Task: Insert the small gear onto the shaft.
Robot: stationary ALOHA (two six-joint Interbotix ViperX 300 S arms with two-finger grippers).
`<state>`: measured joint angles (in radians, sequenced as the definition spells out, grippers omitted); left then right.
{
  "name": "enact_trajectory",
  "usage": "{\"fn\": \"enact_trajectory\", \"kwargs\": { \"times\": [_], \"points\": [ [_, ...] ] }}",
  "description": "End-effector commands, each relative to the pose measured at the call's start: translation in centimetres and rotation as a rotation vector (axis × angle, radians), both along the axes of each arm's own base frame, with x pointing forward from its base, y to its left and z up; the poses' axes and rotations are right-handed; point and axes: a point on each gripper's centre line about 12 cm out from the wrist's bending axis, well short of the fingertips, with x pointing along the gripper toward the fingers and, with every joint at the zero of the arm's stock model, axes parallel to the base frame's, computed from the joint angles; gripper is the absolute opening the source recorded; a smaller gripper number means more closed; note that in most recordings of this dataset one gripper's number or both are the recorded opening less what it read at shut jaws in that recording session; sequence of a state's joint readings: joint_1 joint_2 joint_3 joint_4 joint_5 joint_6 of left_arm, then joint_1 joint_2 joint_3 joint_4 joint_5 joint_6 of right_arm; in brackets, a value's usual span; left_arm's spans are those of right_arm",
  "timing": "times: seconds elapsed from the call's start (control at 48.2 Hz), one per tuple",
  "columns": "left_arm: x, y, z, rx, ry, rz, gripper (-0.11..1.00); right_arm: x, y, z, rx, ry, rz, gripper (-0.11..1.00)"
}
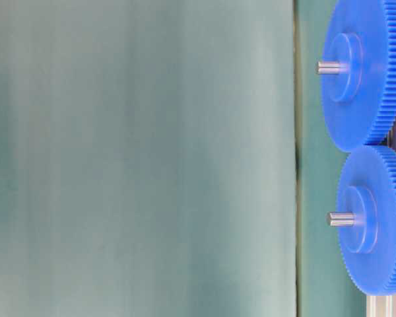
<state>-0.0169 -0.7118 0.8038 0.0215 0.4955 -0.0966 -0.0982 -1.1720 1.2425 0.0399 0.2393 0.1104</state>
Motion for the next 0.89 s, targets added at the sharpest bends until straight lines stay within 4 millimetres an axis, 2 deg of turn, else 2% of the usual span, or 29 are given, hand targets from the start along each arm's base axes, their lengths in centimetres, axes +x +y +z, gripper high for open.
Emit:
{"fn": "enact_trajectory", "kwargs": {
  "times": [0.0,0.87],
  "points": [
    [0.09,-0.03,0.58,0.001,-0.021,-0.002,0.82,0.15,-0.07,0.38,0.004,-0.005,-0.005,0.41],
    [0.05,-0.07,0.4,0.001,-0.017,-0.003,0.82,0.07,-0.03,0.2,0.004,0.012,-0.002,0.41]
  ]
}}
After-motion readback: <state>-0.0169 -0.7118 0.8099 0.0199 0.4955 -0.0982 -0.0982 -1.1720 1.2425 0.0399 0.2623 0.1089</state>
